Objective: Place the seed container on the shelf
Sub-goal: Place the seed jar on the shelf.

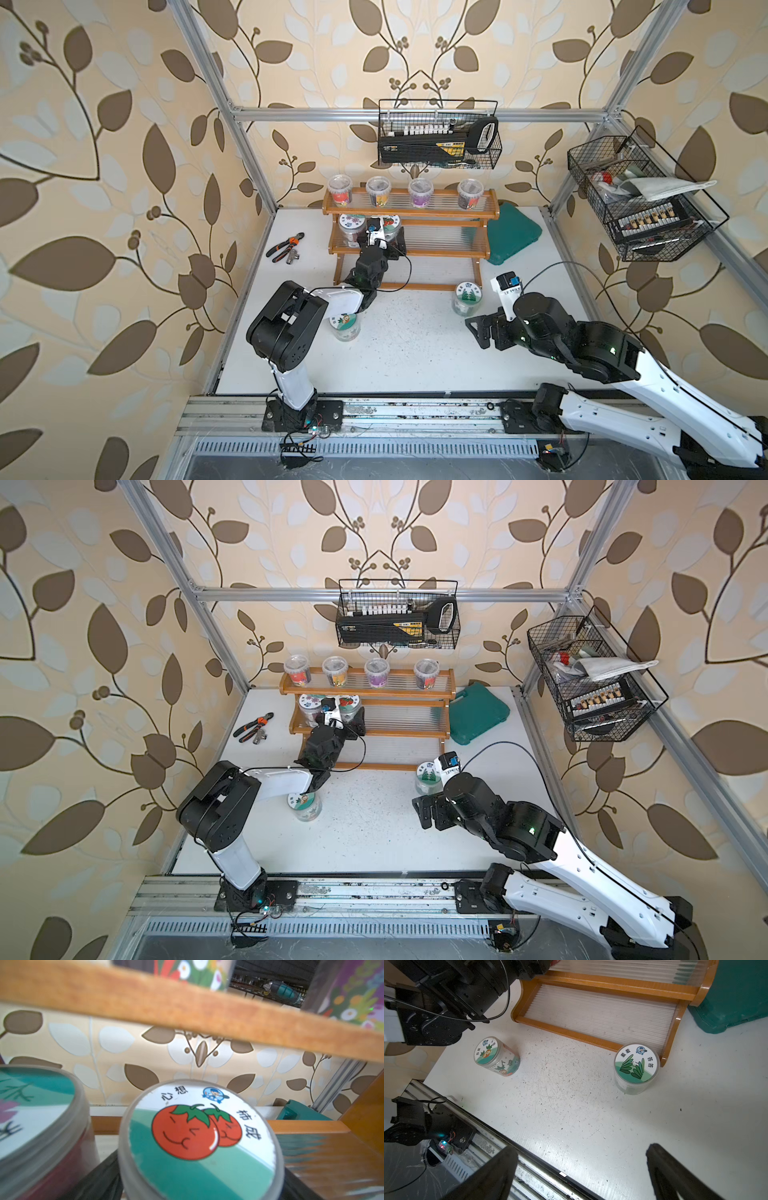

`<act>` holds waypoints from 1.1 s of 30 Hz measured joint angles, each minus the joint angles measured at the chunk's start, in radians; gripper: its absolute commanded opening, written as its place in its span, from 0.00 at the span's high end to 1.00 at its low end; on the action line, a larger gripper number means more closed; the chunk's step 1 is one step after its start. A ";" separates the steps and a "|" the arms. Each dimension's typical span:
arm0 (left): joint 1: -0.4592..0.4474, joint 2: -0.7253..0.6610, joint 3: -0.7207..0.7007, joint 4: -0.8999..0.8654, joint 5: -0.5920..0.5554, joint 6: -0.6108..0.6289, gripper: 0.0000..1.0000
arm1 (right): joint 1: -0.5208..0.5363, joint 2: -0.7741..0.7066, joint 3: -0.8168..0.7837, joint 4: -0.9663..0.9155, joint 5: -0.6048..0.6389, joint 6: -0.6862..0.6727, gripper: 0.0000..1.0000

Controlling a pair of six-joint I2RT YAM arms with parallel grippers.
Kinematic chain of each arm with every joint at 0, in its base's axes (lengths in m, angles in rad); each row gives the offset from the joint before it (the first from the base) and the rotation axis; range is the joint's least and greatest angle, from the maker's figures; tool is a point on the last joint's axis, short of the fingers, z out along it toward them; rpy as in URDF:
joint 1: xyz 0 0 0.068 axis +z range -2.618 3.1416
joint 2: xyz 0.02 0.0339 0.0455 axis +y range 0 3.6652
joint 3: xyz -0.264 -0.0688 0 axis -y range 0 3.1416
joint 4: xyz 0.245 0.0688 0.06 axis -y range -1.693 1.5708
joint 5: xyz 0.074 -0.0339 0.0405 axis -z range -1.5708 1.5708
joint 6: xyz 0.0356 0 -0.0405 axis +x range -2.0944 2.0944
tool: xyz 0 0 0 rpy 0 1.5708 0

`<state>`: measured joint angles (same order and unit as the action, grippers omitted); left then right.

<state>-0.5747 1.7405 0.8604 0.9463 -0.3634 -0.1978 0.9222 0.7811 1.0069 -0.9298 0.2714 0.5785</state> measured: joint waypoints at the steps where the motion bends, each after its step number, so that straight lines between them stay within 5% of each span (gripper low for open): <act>1: 0.000 -0.003 0.000 -0.006 0.000 -0.004 0.02 | 0.000 -0.001 0.000 0.000 -0.002 0.000 0.01; 27: 0.000 -0.116 0.000 -0.117 0.029 -0.015 0.21 | 0.000 -0.002 0.000 0.006 -0.018 0.005 0.01; 33: 0.000 -0.129 -0.001 -0.145 0.034 -0.016 0.14 | 0.000 -0.002 0.000 0.008 -0.021 0.008 0.01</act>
<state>-0.5747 1.6112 0.8597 0.8009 -0.3294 -0.2142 0.9222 0.7788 1.0069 -0.9218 0.2501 0.5865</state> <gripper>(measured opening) 0.832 0.990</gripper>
